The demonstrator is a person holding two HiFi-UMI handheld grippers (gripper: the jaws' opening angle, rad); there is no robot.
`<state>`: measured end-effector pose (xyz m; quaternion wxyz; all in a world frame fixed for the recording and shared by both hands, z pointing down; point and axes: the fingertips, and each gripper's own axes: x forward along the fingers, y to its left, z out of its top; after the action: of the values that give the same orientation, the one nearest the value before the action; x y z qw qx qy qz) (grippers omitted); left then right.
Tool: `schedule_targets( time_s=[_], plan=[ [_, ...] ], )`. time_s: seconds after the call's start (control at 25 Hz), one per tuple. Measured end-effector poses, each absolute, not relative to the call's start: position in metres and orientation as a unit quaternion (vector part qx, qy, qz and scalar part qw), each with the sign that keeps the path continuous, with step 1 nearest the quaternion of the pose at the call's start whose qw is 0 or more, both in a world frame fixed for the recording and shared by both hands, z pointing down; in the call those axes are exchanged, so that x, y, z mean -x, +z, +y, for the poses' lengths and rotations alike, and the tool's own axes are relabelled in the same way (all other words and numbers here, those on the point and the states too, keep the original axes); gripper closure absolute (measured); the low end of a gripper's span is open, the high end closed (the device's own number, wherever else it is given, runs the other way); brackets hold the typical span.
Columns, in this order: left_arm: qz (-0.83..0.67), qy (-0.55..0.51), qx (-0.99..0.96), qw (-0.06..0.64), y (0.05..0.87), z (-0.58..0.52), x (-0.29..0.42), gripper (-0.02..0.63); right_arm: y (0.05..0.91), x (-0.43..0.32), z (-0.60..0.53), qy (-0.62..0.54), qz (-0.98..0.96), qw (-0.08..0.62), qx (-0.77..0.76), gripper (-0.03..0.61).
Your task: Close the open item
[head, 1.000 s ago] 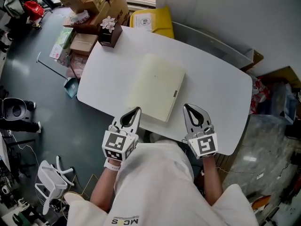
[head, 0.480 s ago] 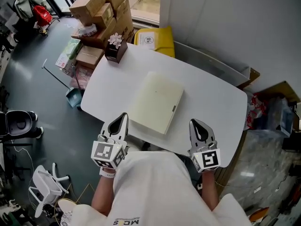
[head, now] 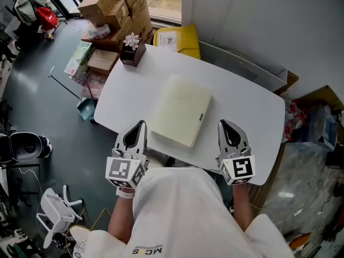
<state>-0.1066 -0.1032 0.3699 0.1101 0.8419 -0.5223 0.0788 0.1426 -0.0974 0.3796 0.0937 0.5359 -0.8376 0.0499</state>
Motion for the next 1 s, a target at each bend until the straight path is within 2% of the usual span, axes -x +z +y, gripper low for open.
schedule_targets(
  time_s=[1.0],
  plan=[
    [-0.532,0.068,-0.836,0.117,0.3706,-0.0929,0.1066,0.588,0.3809,-0.1351,-0.0921,0.057,-0.843,0.089,-0.528,0.565]
  ],
)
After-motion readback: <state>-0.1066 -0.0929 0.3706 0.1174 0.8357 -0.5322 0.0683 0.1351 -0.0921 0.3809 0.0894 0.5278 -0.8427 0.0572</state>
